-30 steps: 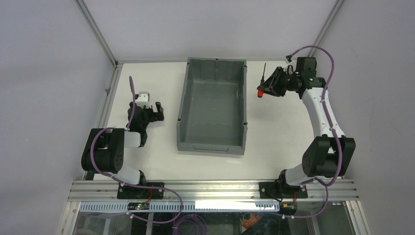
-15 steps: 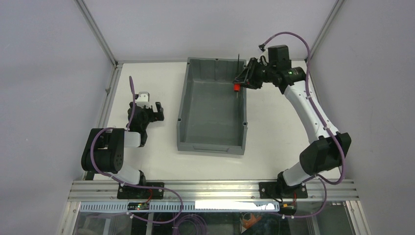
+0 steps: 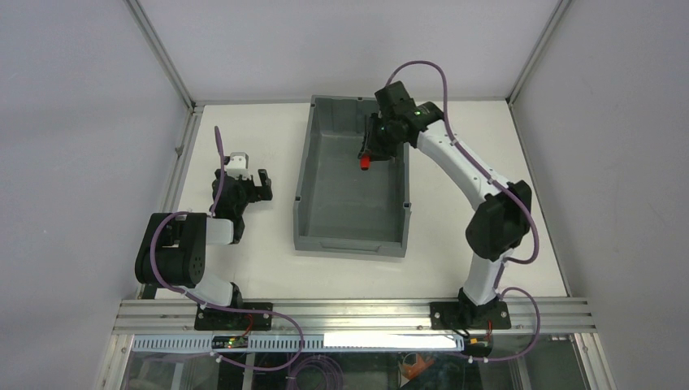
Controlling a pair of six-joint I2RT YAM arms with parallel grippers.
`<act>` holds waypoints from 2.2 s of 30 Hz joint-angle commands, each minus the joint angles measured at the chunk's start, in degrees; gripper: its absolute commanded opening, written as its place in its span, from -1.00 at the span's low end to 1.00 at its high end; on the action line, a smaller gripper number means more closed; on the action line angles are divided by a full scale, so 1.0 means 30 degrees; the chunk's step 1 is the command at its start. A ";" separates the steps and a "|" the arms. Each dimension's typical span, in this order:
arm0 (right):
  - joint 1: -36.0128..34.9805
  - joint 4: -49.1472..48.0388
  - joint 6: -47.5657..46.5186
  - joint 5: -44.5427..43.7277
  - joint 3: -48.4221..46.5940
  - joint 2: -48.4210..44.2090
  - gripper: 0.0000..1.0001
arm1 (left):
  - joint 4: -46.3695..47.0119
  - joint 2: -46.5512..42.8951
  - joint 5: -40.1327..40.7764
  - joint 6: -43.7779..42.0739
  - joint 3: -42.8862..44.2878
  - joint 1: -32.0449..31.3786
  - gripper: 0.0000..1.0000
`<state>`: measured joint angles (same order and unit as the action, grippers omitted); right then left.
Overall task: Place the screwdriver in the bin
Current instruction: Place the screwdriver in the bin.
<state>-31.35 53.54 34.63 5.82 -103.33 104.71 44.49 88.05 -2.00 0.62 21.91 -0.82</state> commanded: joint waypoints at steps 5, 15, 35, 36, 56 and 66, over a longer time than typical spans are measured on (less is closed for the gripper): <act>-0.1440 0.2265 0.1751 -0.4195 -0.2672 0.3617 -1.00 | 0.0653 -0.0555 -0.0417 0.0173 -0.0068 -0.0192 0.98; -0.1891 0.1687 0.2342 -0.4900 -0.3072 0.6158 -1.00 | 0.0646 -0.0584 -0.0413 0.0173 -0.0068 -0.0193 0.98; -0.1998 0.0819 0.1766 -0.3943 -0.3053 0.8649 -0.91 | 0.0675 -0.0552 -0.0410 0.0173 -0.0068 -0.0181 0.98; -0.1983 0.0816 0.1708 -0.3887 -0.3071 0.8723 -0.89 | 0.0673 -0.0551 -0.0410 0.0173 -0.0068 -0.0195 0.98; -0.2146 0.1092 0.1014 -0.4086 -0.2955 0.8917 -0.02 | 0.0660 -0.0569 -0.0402 0.0173 -0.0068 -0.0194 0.98; -0.2131 0.1550 0.0467 -0.4579 -0.3274 0.7796 0.31 | 0.0657 -0.0581 -0.0402 0.0173 -0.0068 -0.0196 0.98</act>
<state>-37.45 57.23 37.28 -5.67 -111.00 131.00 44.49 88.05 -2.00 0.62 21.91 -0.82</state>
